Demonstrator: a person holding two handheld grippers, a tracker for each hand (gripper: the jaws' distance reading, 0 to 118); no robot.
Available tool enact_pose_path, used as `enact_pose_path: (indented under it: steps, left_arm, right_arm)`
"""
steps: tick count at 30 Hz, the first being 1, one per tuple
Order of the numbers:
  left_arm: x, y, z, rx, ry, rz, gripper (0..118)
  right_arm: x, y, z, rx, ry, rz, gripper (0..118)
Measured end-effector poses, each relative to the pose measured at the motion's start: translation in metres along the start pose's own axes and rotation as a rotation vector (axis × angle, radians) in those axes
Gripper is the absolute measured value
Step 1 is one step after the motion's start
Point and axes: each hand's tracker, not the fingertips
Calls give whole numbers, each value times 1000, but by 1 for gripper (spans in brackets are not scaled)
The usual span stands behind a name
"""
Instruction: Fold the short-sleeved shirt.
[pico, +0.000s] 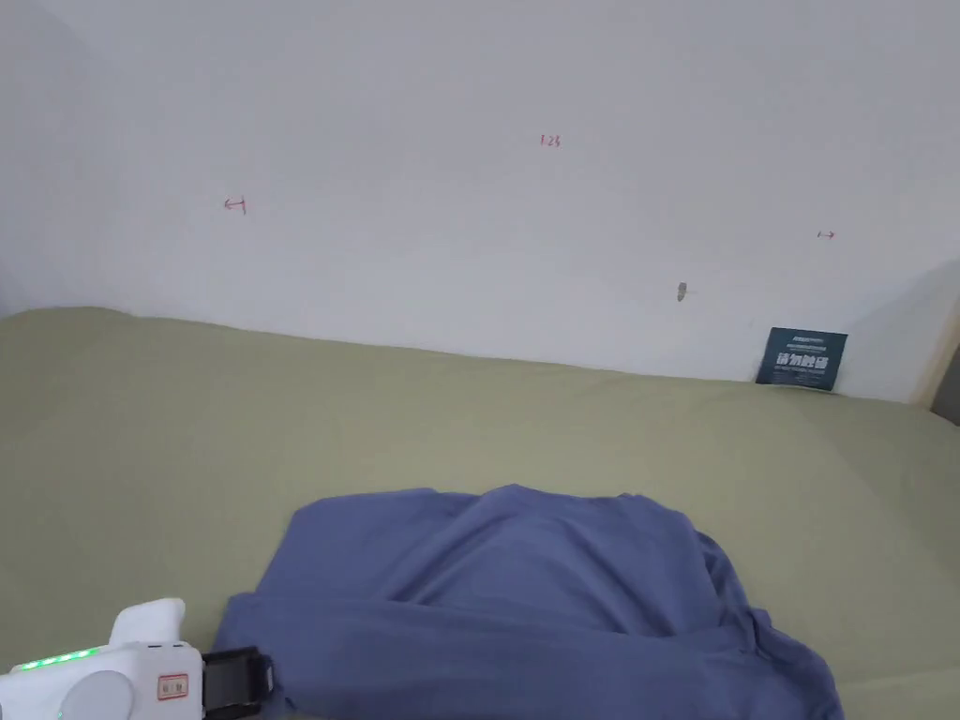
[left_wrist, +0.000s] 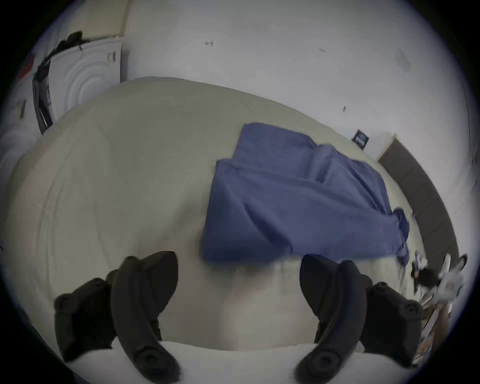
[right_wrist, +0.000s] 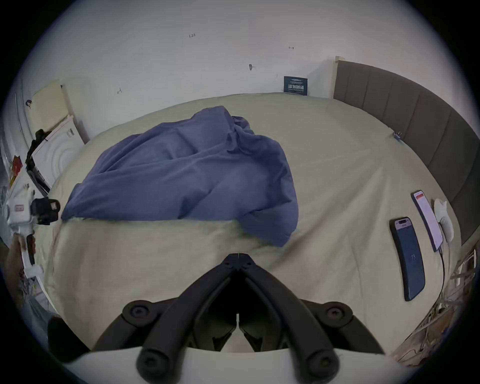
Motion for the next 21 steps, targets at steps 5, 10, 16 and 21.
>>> enact_pose_path:
  steps: [5,10,16,21]
  left_arm:
    - [21,2,-20,-81,90,-47,101]
    - [41,-4,4,-21,136,-167,11]
    - [36,-5,8,-25,36,-88,8]
    - [43,1,21,-20,27,-108,7]
  right_arm:
    - [10,-1,-2,32,-44,-26,1]
    - [34,13,-23,41,-99,-179,99]
    - [35,36,-61,11,-30,-226,96]
    - [13,52,-75,-80,-59,-58,17]
